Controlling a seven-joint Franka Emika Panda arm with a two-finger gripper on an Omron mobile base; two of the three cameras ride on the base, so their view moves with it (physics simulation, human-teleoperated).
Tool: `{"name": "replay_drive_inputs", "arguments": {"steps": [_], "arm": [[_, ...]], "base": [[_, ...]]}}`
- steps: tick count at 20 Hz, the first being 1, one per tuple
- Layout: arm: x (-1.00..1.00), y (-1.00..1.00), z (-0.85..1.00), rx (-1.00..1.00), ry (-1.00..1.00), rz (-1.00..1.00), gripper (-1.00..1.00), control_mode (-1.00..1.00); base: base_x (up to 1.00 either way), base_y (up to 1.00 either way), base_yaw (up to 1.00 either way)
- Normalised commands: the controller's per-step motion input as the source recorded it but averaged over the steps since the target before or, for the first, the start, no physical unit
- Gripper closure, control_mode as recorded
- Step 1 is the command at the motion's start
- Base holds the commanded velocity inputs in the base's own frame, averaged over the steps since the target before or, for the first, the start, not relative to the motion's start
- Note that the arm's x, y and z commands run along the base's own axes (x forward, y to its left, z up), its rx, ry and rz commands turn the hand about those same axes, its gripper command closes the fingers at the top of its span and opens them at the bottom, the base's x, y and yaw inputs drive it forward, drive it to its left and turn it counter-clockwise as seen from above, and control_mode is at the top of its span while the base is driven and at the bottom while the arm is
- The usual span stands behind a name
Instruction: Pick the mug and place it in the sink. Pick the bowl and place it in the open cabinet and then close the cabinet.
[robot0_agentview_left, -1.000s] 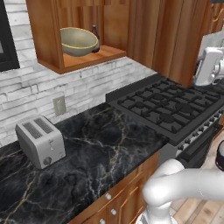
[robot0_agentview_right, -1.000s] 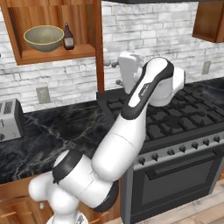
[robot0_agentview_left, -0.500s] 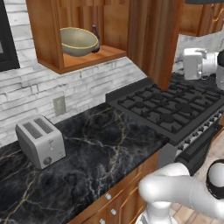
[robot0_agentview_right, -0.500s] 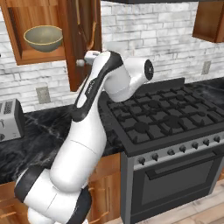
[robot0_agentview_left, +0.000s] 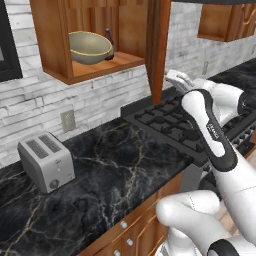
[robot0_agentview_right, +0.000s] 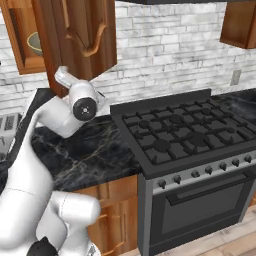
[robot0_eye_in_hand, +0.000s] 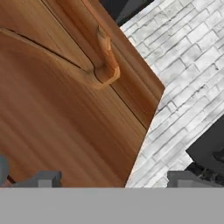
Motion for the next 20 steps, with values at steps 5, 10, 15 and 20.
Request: {"name": "replay_drive_inputs", "arguments": {"steps": [5, 10, 15, 20], "arm": [[0.49, 0.90, 0.00, 0.01, -0.10, -0.40, -1.00, -1.00], [0.81, 0.45, 0.01, 0.00, -0.01, -0.32, -1.00, -1.00], [0.98, 0.03, 0.01, 0.06, 0.15, -0.22, -1.00, -1.00], [1.00, 0.02, 0.04, 0.12, 0.31, -0.20, -1.00, -1.00]], "base": [[0.00, 0.00, 0.00], [0.00, 0.00, 0.00], [0.00, 0.00, 0.00], [0.00, 0.00, 0.00]]}}
